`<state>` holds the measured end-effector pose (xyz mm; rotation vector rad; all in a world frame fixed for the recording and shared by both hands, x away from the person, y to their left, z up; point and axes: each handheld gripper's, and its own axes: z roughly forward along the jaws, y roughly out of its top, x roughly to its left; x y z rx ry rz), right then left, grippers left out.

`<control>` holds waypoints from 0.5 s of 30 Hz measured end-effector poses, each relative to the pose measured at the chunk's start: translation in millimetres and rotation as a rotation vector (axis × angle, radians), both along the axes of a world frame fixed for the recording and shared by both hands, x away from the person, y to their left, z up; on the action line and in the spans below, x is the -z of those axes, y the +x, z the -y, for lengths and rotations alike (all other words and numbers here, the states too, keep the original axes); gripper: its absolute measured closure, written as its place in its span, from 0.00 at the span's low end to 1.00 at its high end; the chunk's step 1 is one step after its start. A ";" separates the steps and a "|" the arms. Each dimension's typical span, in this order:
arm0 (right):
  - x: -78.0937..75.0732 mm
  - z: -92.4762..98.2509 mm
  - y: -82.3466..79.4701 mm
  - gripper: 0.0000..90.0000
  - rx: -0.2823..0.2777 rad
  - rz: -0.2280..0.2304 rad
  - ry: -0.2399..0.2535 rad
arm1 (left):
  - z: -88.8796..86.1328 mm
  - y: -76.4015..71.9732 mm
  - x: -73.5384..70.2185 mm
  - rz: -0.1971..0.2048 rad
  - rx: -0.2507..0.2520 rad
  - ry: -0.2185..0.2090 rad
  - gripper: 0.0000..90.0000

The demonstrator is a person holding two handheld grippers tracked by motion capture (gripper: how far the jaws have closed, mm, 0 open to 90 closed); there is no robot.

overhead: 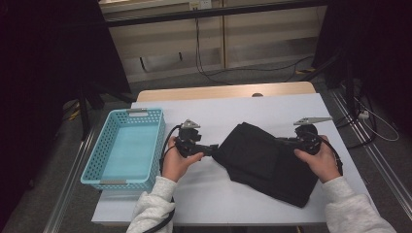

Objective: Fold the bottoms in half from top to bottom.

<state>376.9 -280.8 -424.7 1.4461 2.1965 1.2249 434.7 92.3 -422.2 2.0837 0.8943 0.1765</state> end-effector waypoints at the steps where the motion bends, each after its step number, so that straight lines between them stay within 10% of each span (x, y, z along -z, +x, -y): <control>1: 0.0 1.2 -0.8 0.93 0.003 -0.002 0.000 | 0.1 0.4 0.1 -0.001 -0.005 -0.004 0.18; 15: 1.4 9.5 -6.4 0.93 0.011 -0.007 0.003 | -1.8 2.7 -0.1 -0.002 0.005 0.007 0.14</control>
